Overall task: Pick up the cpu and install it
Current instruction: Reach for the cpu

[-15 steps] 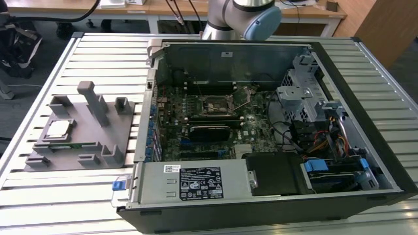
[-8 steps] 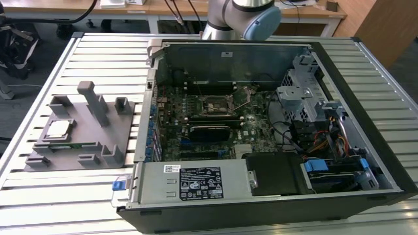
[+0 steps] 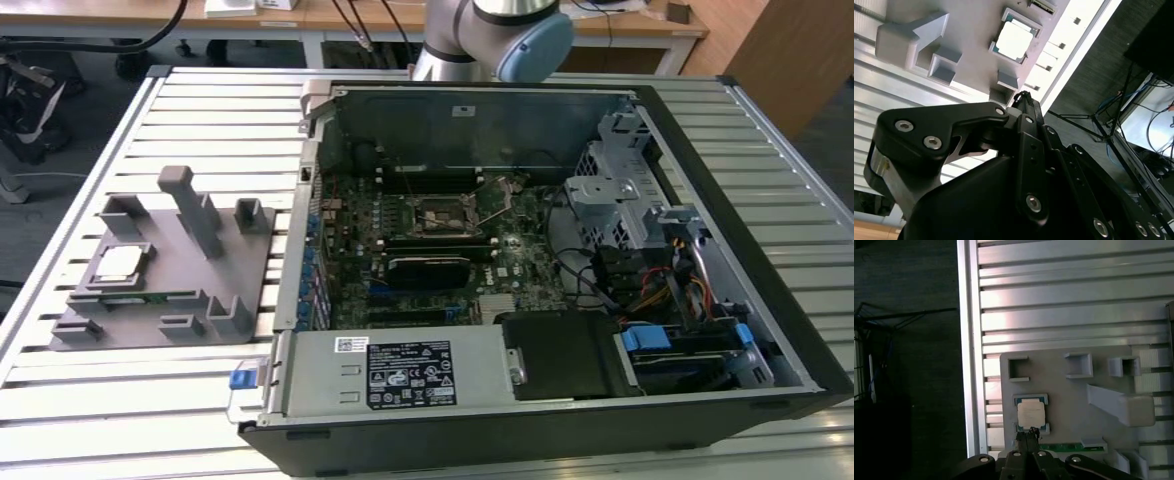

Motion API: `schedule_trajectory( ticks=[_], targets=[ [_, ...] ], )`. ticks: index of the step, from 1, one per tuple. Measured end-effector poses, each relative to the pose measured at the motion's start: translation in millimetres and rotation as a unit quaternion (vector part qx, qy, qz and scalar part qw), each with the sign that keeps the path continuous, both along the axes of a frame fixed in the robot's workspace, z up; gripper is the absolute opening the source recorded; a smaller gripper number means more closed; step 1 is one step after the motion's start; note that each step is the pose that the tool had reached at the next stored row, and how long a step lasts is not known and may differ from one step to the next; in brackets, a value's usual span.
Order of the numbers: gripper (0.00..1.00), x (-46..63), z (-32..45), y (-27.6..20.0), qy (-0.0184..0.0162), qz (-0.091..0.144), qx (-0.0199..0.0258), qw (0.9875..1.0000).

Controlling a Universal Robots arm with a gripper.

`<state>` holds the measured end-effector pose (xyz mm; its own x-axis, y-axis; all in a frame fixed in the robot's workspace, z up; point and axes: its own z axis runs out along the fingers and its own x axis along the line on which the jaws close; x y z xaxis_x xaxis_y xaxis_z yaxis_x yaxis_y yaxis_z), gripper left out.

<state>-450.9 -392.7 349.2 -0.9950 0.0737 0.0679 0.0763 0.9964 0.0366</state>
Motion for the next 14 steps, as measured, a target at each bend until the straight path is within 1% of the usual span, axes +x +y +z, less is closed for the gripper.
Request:
schedule_trajectory(
  ticks=[3,5,8,11,14],
  targets=[
    [0.11,-0.1,-2.9,-3.8,0.0005,0.001,0.0000,1.0000],
    [0.11,-0.1,-5.3,-5.8,0.0004,0.001,0.0008,1.0000],
    [0.11,-0.2,-8.8,-6.8,0.0003,0.001,0.0013,1.0000],
    [0.11,-0.1,-11.7,-7.2,-0.0014,0.001,0.0014,1.0000],
    [0.11,-0.1,-12.4,-7.3,-0.0014,0.004,0.0013,1.0000]
  ],
)
